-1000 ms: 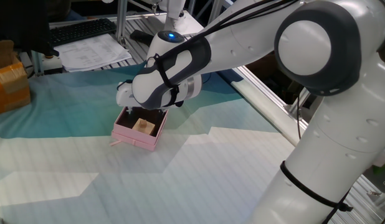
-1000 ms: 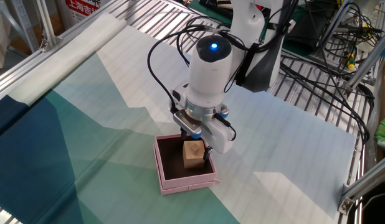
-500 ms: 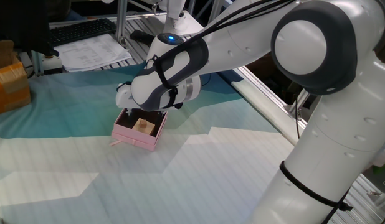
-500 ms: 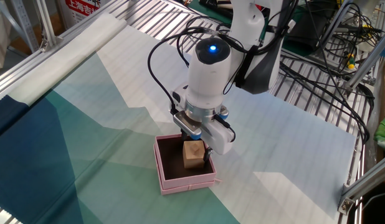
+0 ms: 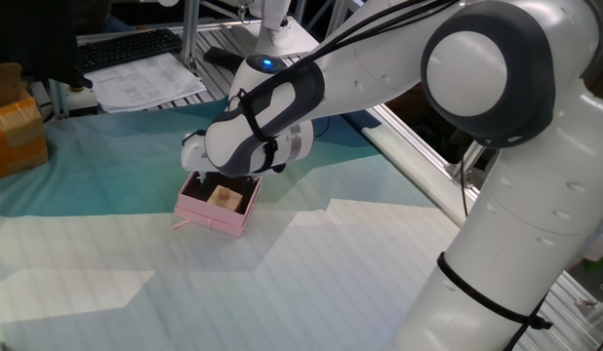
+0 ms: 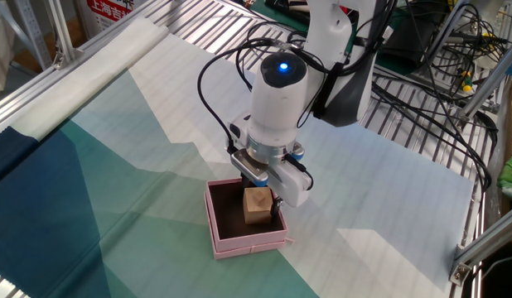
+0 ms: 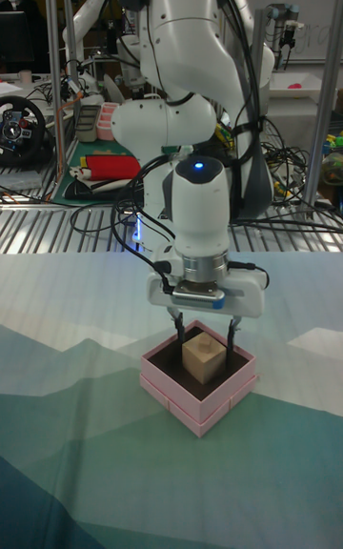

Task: Take everything out of the gift box

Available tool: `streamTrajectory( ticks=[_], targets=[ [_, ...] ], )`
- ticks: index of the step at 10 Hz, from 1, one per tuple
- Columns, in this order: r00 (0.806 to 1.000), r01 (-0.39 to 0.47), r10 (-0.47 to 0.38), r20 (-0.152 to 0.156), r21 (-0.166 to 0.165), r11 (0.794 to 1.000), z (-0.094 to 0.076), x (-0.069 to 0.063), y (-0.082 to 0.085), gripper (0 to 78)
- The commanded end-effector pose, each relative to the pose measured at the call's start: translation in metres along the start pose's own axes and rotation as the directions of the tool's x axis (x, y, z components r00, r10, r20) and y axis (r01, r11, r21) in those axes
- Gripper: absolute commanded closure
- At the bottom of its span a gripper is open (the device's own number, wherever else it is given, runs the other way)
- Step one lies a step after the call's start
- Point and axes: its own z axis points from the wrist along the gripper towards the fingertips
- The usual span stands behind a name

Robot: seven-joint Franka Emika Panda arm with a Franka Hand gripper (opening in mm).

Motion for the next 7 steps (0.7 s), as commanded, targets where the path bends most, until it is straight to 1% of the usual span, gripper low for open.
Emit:
streamTrajectory(
  ticks=[1,2,3,7],
  targets=[
    [1.000,0.003,-0.003,0.003,0.005,1.000,0.0011,0.0006,0.0012,0.1],
    [1.000,0.012,-0.012,0.007,0.010,1.000,0.0019,0.0007,0.0011,0.1],
    [1.000,0.008,-0.008,0.007,0.011,1.000,0.0019,0.0007,0.0011,76.3],
    [1.000,0.008,-0.008,0.007,0.011,1.000,0.0019,0.0007,0.0011,76.3]
  ],
)
